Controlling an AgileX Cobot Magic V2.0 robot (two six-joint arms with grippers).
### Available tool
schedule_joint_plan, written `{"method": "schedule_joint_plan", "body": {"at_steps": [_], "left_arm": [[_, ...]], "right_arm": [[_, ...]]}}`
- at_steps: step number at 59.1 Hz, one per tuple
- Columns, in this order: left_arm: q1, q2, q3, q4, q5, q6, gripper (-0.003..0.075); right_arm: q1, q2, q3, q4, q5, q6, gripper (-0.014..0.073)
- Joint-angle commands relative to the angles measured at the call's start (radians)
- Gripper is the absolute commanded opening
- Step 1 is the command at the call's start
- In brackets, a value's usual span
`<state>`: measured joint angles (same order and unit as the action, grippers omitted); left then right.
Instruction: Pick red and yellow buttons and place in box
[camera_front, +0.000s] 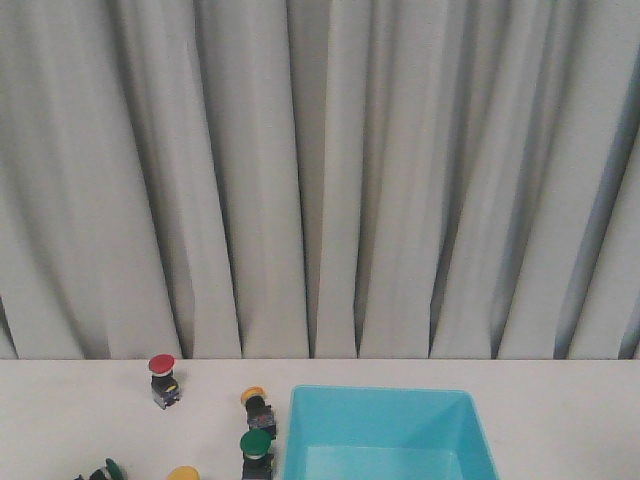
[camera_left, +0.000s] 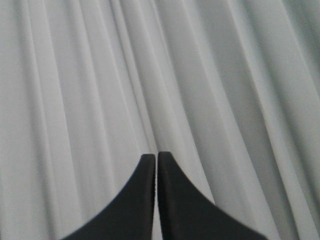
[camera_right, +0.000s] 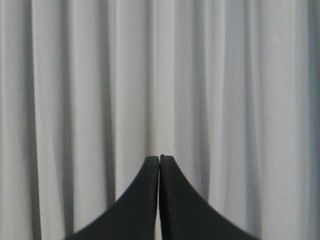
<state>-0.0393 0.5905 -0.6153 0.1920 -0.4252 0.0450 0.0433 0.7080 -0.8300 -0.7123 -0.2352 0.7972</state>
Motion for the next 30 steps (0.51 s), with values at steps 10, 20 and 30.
{"method": "schedule_joint_plan", "body": {"at_steps": [10,20,30], "left_arm": [[-0.053,0.08,-0.104,-0.018,-0.006,-0.002,0.0004],[-0.094,0.134,-0.275,-0.018,0.387,-0.002,0.0004],[-0.094,0.265,-0.543,-0.019,0.783,-0.034,0.0013]], "right_arm": [[0.006,0.074,-0.03,-0.001,0.209,-0.005,0.0],[0.141,0.095,-0.032,-0.057,0.32,-0.143,0.0049],[0.288,0.115,-0.071,-0.053,0.43,-0.22,0.011]]}}
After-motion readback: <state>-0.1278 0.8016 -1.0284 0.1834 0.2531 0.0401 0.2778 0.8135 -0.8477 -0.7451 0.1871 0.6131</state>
